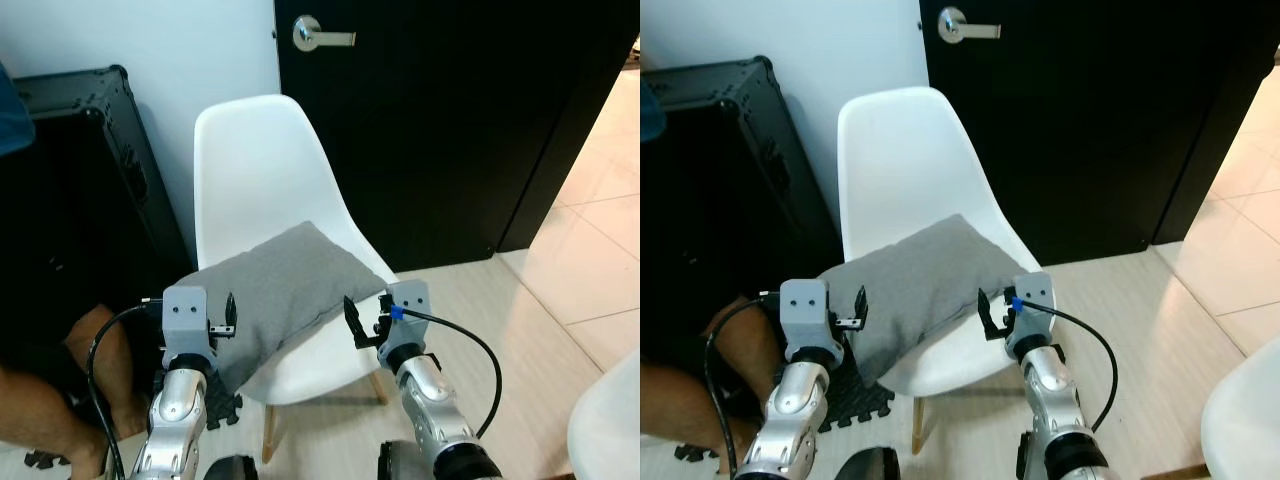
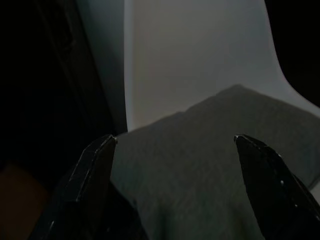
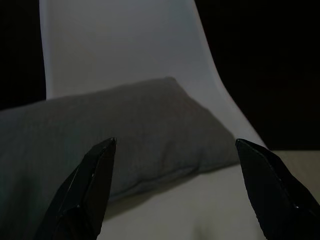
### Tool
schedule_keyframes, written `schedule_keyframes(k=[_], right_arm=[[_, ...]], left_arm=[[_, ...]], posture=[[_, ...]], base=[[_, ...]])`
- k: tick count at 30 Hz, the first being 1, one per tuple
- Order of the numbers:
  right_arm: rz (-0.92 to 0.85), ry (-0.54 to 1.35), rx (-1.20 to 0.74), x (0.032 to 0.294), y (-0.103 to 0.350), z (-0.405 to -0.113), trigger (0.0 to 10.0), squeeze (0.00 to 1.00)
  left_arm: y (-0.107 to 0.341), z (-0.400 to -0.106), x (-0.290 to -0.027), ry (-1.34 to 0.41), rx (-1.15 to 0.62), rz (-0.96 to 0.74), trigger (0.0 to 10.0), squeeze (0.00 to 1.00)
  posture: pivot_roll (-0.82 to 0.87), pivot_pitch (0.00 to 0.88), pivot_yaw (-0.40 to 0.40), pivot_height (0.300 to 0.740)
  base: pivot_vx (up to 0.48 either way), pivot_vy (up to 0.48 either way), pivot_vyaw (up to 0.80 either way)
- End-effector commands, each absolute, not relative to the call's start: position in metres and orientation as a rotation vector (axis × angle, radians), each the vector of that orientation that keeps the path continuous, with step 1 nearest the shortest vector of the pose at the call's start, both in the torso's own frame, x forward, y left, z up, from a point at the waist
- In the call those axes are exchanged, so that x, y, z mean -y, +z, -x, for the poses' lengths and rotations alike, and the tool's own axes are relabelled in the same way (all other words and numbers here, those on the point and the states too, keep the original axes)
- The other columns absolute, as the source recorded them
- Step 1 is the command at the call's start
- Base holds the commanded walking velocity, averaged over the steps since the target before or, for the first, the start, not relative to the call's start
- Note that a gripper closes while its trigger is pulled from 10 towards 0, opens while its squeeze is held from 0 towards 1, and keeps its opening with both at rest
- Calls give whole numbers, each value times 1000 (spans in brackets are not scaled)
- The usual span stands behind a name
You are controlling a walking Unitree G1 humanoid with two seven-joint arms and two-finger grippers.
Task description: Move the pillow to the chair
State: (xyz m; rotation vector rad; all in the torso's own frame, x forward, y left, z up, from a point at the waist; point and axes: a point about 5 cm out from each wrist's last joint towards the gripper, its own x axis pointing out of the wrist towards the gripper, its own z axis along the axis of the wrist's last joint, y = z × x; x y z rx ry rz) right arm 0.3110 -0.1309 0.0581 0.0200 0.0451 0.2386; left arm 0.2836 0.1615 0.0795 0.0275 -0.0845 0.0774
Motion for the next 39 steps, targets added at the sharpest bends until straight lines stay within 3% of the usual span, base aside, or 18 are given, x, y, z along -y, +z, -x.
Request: schedule_keyframes(k=[1,16,30,35,39], right_arm=[[-13,253,-26,127,61,-312,10000,0],[-22,241,-3,128,66,-314,10000,0],[-8,213,-70,135,56,-312,10000,0],[1,203,-121,138,46,-309,10000,0],[11,176,-134,144,43,-307,10000,0]], left_arm=[[79,-282,-164,78,76,-41,10000,0],[81,-281,-160,46,69,-55,10000,0],[73,-282,-146,-36,-28,10,10000,0],[59,-284,-158,194,-89,6,10000,0],[58,-282,-152,37,-110,32,10000,0]], posture=[[43,36,3,665],[46,39,11,738],[40,37,13,740],[39,37,12,740],[34,36,12,740]], base=[[0,0,0],[0,0,0],[0,0,0],[0,0,0],[0,0,0]])
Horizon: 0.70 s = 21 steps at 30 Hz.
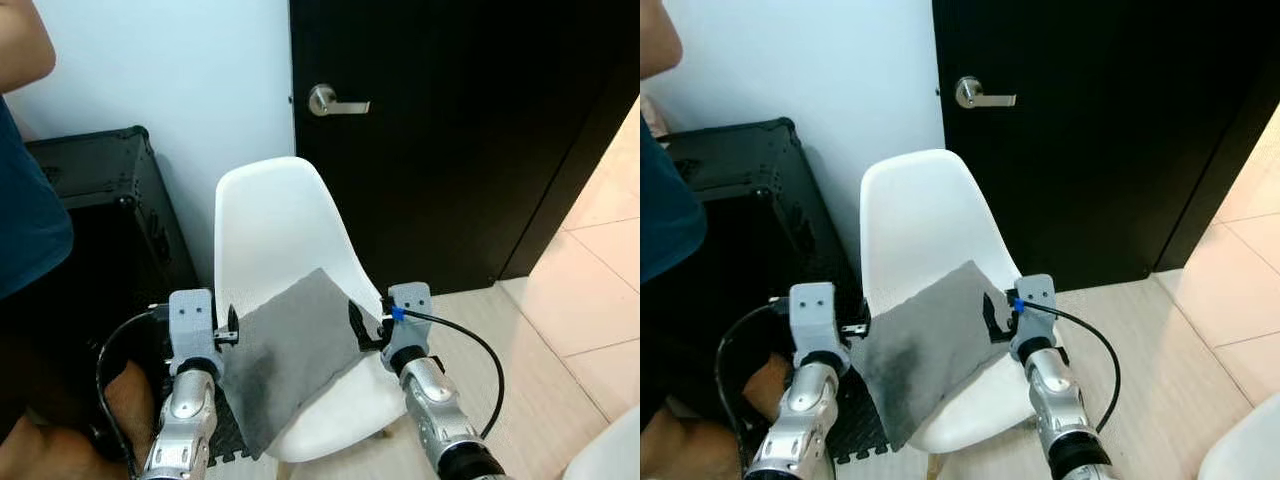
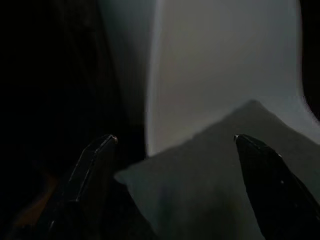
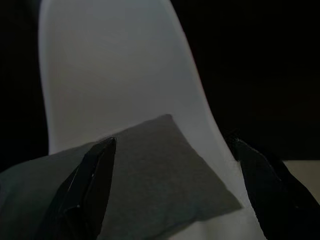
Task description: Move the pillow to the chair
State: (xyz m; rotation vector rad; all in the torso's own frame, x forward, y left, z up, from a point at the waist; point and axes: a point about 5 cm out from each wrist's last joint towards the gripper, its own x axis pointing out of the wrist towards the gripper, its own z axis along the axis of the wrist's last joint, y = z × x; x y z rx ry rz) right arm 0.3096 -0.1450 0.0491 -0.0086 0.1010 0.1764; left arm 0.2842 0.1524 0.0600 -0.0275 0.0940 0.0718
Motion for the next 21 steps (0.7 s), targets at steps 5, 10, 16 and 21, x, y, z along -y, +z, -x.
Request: schedule_keyframes(k=[5,10,16,21], right_arm=[[30,142,-187,152,35,-304,10000,0],[44,123,-224,157,30,-302,10000,0],[50,106,-251,159,24,-299,10000,0],[35,100,-264,158,22,-297,10000,0]], left_arm=[[55,-283,-163,140,-129,-51,10000,0],[47,-282,-164,92,-156,-76,10000,0],[44,-283,-159,21,-151,-58,10000,0],[41,-282,-154,-13,-165,-37,10000,0]], posture=[[26,28,16,740],[24,16,13,740],[19,1,12,740],[15,0,11,740]], base=[[0,0,0],[0,0,-328],[0,0,-768],[0,0,-800]])
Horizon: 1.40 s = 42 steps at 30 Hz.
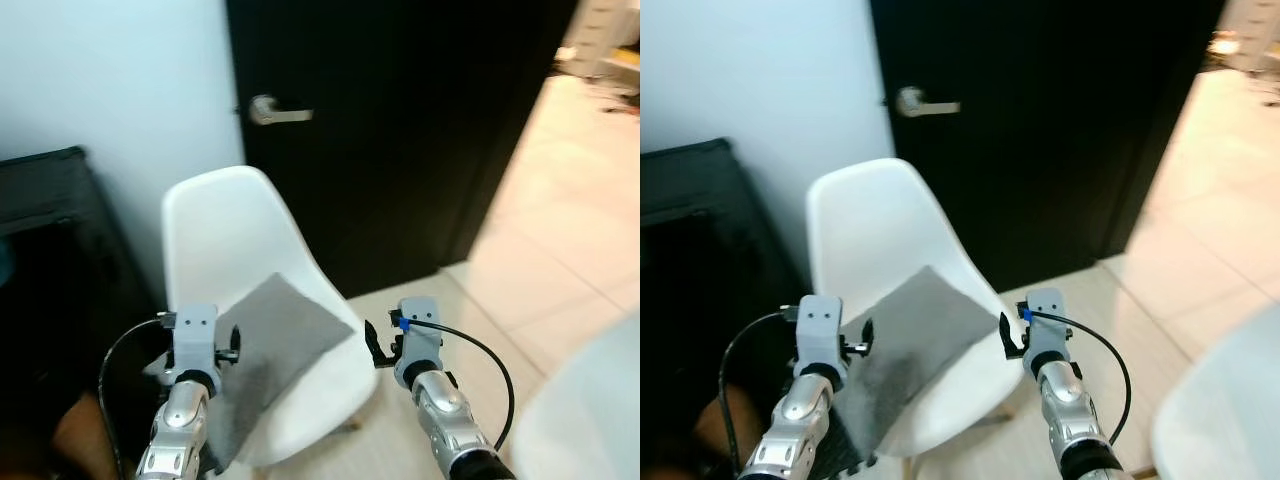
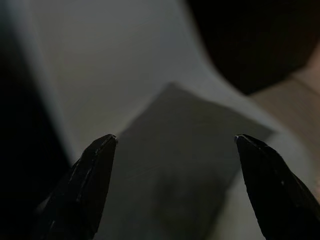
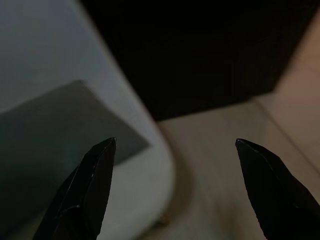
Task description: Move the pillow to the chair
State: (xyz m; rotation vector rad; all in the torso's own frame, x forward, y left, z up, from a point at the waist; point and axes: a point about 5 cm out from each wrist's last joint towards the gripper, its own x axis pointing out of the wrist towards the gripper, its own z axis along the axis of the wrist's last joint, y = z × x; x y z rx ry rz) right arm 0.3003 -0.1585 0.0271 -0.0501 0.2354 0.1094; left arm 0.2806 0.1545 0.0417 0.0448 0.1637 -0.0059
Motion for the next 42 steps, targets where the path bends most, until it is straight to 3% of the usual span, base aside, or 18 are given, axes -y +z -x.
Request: schedule_keyframes(k=[1,42], right_arm=[[36,100,-264,158,22,-297,10000,0],[79,45,-293,169,19,-295,10000,0]], left_arm=[[41,-282,-153,-15,-163,-33,10000,0],[31,-282,-139,-115,-231,17,10000,0]], posture=[[15,0,11,740],[-7,12,23,740]], base=[[0,0,-800],[0,0,-800]])
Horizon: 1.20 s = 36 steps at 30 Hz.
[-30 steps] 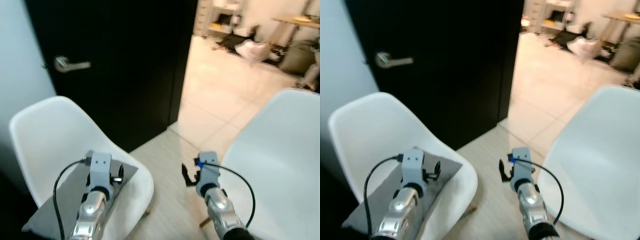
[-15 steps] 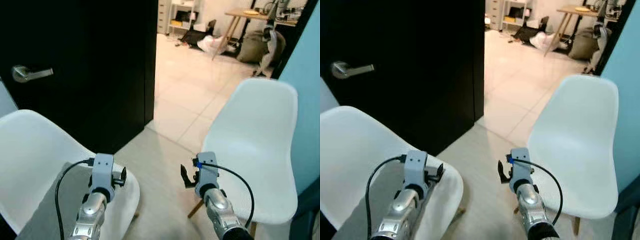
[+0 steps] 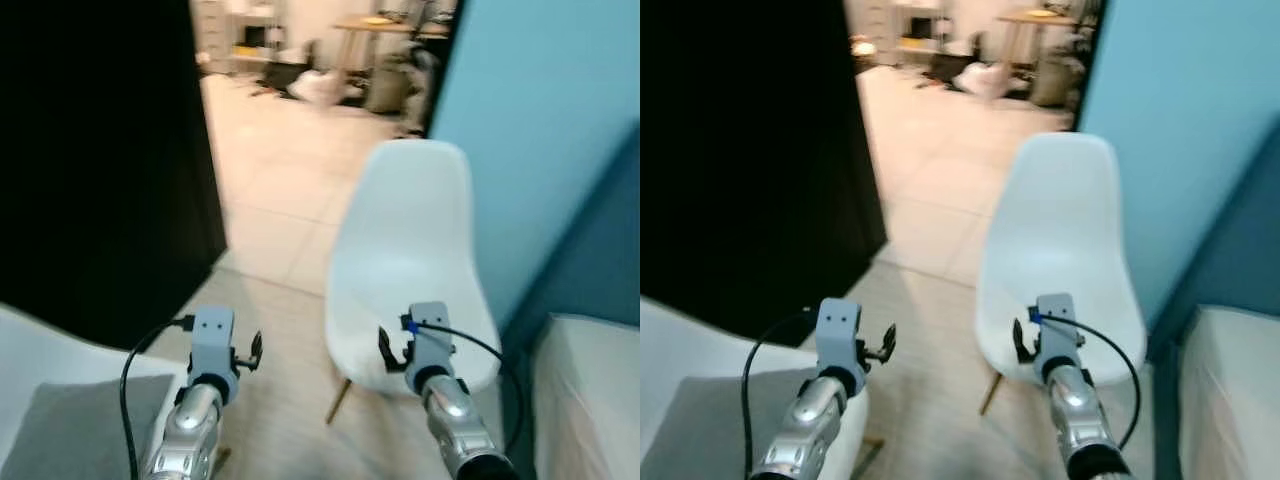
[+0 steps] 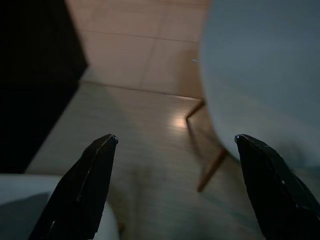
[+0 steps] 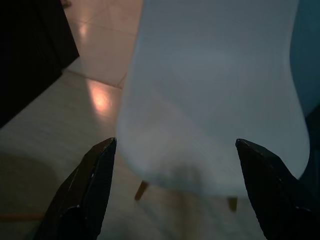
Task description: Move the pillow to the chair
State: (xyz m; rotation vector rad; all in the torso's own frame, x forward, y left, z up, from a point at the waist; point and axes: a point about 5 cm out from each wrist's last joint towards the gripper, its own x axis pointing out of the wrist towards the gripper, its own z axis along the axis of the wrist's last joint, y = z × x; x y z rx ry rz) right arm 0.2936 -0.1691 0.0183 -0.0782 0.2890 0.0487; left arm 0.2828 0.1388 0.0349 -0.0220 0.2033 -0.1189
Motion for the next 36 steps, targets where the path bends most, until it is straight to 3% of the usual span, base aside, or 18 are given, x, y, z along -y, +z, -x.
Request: schedule_keyframes(k=[1,11,21,36], right_arm=[[81,43,-293,169,20,-296,10000,0],[105,36,-307,172,19,-295,10000,0],[123,58,-317,171,18,-295,10000,0],[117,166,-311,149,20,-303,10000,0]], left_arm=[[31,-283,-140,-93,-217,4,10000,0],[34,-289,-145,-18,-223,-37,10000,0],[30,-287,-155,25,-237,43,10000,0],[28,-265,-180,90,-216,-29,10000,0]], posture=[[-9,15,20,740],[-4,19,6,740],[9,36,-24,740],[113,35,-86,740]], base=[[0,0,-800],[0,0,-800],[0,0,-800],[0,0,-800]])
